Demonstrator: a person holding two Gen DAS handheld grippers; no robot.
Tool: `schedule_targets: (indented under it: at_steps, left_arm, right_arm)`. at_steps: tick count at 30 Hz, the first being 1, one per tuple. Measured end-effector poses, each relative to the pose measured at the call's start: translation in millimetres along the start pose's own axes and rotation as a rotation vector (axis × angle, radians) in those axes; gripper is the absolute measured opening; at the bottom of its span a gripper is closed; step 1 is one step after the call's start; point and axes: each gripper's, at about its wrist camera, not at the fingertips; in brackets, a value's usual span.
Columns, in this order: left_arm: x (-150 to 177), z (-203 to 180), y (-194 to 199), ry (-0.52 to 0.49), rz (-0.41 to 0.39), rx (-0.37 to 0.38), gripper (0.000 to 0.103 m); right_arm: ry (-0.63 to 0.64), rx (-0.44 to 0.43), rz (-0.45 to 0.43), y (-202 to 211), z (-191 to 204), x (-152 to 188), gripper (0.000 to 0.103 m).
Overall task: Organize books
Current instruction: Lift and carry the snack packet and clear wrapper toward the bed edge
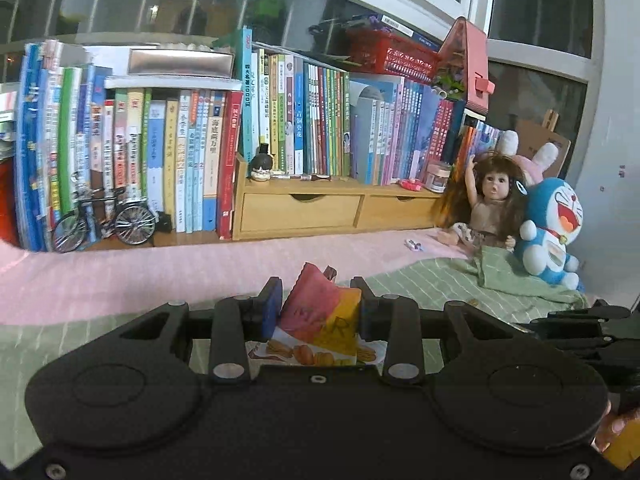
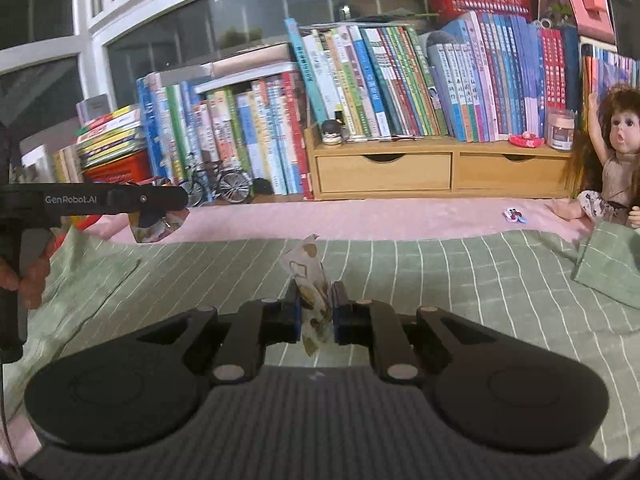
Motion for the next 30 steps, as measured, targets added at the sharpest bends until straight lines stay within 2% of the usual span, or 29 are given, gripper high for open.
schedule_targets:
  at_steps: [12, 21, 26, 30]
  left_arm:
    - [50.5, -19.0, 86.4, -0.023, -0.023, -0.046, 0.035]
    - [121.5, -26.1, 139.4, 0.002, -0.032, -0.104, 0.035]
    - [160.1, -27.2, 155.8, 0.002, -0.019, -0.107, 0.035]
    - [185.7, -29.4, 170.6, -0.005, -0.039, -0.129, 0.035]
  right_arm:
    - [-0.002, -0.008, -0.006, 64.5, 34.5, 24.1, 0.018]
    - [-0.037, -0.015, 0.000, 97.2, 70.5, 68.6, 0.018]
    - [-0.006, -0.016, 0.011, 108.2, 94.7, 94.9, 0.018]
    - [0.005, -0.006, 0.003, 120.9, 107.3, 114.2, 0.019]
Point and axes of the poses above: each gripper's, at about its wrist camera, not at the fingertips, and y roughly against the way its jaws point, z to its left, x to its underside, and after that the axes turned 13 degrees about y, right-handed
